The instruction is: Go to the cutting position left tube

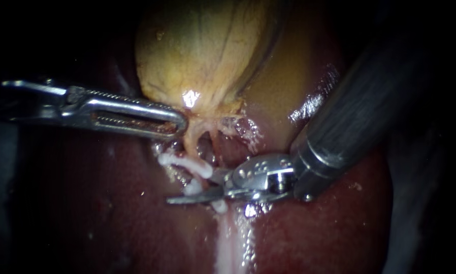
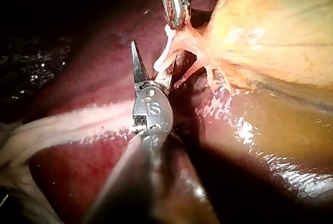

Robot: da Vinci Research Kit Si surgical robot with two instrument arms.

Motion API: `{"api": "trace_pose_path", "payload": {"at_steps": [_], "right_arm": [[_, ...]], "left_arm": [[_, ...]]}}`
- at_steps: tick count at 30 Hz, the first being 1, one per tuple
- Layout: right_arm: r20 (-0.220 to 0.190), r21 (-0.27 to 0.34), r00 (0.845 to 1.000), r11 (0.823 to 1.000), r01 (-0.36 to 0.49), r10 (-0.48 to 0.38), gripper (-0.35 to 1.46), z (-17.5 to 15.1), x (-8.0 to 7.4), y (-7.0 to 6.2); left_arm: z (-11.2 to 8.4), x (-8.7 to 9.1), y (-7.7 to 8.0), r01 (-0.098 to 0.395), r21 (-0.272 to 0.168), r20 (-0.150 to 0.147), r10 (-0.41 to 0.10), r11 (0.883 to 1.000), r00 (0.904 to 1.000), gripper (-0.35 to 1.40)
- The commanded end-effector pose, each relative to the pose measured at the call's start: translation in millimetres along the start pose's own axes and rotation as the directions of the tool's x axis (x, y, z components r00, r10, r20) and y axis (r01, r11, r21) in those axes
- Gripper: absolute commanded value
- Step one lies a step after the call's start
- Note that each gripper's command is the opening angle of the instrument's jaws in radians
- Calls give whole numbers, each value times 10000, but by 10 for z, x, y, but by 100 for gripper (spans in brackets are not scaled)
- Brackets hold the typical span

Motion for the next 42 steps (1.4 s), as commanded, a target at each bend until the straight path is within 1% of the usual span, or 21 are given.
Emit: {"api": "trace_pose_path", "payload": {"at_steps": [1,5,10,12,16,21,30,42], "right_arm": [[13,84,10000,10000,15,-15,145,3,0,-1],[-164,278,9998,9996,-93,98,143,9,3,-2],[-257,287,9995,9995,-156,163,143,12,6,0],[-375,282,9990,9994,-219,230,143,13,8,1],[-469,294,9984,9991,-294,308,143,13,12,4],[-636,320,9973,9988,-358,378,141,7,21,9],[-665,307,9965,9983,-489,509,141,11,25,11],[-664,297,9966,9984,-476,494,141,16,24,13]], "left_arm": [[1,0,-2,2,-10,5,-2,10000,10000,-35],[2,0,-4,2,-10,5,-2,10000,10000,-35],[3,1,-4,4,-6,1,-4,10000,10000,-35],[4,1,-4,5,-3,-1,-5,10000,10000,-35],[5,1,-4,5,5,-6,-5,10000,10000,-35],[7,1,-4,4,17,-13,-4,10000,10000,-35],[8,0,-4,3,24,-17,-3,10000,10000,-35],[9,0,-4,2,27,-18,-2,10000,10000,-35]]}}
